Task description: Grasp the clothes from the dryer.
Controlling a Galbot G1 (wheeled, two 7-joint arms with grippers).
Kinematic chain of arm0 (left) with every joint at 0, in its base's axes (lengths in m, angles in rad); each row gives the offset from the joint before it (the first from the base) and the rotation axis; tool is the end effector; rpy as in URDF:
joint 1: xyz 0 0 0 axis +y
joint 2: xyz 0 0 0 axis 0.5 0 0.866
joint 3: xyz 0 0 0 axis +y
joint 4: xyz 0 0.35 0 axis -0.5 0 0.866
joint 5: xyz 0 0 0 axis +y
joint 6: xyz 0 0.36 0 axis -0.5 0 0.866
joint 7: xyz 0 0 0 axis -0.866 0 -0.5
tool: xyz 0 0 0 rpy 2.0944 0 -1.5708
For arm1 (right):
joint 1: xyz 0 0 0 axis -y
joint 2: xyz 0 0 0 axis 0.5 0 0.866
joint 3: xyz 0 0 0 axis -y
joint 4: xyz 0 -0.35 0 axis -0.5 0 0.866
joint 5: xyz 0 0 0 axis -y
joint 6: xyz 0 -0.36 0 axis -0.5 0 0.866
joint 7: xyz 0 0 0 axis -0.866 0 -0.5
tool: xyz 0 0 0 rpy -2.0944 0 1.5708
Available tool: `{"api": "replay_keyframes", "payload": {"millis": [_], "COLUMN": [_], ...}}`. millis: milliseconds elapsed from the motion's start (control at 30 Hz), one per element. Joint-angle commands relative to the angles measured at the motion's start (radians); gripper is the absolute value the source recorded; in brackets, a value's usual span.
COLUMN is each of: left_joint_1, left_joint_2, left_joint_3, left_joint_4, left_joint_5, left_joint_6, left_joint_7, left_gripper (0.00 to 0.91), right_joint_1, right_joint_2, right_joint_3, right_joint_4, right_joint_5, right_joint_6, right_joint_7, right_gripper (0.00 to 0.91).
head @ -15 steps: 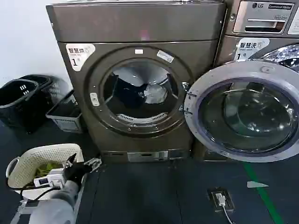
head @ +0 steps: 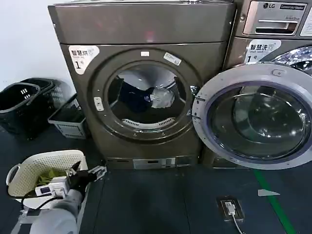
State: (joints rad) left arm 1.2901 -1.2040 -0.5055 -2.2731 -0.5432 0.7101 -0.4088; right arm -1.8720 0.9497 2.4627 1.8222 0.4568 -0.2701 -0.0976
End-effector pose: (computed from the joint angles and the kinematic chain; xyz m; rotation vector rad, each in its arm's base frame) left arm 0.2399 0.0375 -0.1742 0.0752 -2.8112 0.0392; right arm -0.1017 -0.4161 0.0769 1.6587 2.2040 -0.9751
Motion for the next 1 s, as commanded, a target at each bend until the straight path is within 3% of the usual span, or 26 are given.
{"api": "replay_keyframes", "payload": {"millis": [33,1000], "left_joint_1": [0.000,0.006], "left_joint_2": [-0.001,0.001], "left_joint_3": [0.002,0.011], "left_joint_4": [0.001,0.002], "left_joint_5": [0.001,0.012], "left_joint_6": [0.004,0.007], "left_joint_7": [0.000,0.008], "left_gripper": [0.907,0.907], "right_joint_1": [0.001,0.010], "right_joint_2": [0.000,0.006], "right_joint_3": [0.003,-0.005], "right_joint_4": [-0.004,-0.002], "right_joint_5": [0.013,0.019], "right_joint_6": [0.018,0.026], "right_joint_7": [-0.009,-0.008], "right_gripper": [0.907,0.907]}}
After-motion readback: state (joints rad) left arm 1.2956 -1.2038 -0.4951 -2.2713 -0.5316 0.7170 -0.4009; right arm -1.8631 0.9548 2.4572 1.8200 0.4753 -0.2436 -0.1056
